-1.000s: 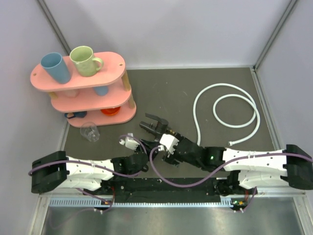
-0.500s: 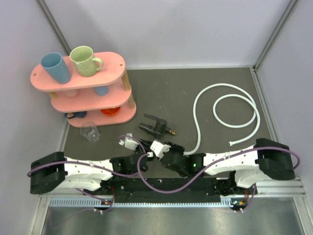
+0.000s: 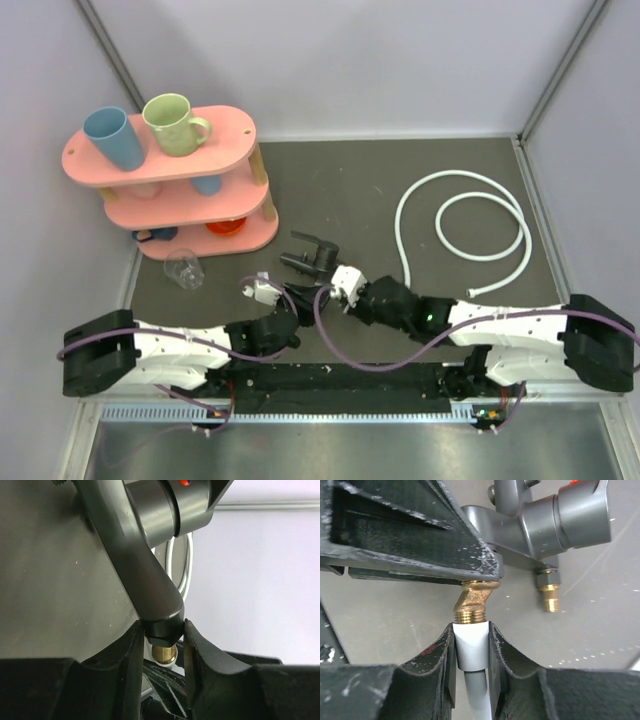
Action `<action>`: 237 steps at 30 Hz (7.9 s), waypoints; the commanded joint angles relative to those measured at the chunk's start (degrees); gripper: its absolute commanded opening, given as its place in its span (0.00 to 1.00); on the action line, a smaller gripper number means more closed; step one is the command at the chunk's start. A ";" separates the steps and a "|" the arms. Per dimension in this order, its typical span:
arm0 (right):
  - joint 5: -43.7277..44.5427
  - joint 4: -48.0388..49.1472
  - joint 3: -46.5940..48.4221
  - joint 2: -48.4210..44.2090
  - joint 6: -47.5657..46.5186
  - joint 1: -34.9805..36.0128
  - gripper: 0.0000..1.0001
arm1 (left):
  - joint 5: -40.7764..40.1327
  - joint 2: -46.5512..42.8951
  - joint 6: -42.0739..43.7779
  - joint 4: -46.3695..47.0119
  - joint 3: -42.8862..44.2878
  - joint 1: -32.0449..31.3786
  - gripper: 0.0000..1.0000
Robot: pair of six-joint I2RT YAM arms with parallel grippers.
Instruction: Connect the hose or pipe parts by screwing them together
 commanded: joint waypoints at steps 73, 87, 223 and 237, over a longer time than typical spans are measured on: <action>-28.76 4.21 1.38 -3.71 3.76 -14.59 0.00 | 4.13 4.02 2.04 13.78 -3.39 -0.97 0.00; -60.63 3.27 4.11 6.04 19.86 -28.87 0.13 | 0.62 9.03 5.83 18.00 -1.90 -0.97 0.00; -49.56 1.06 -1.96 -2.29 24.61 -27.37 0.37 | 5.20 14.05 4.16 18.01 1.35 -0.97 0.00; -5.37 -20.13 3.49 -14.09 8.53 -7.00 0.70 | 3.96 9.65 4.07 10.62 4.16 -0.97 0.00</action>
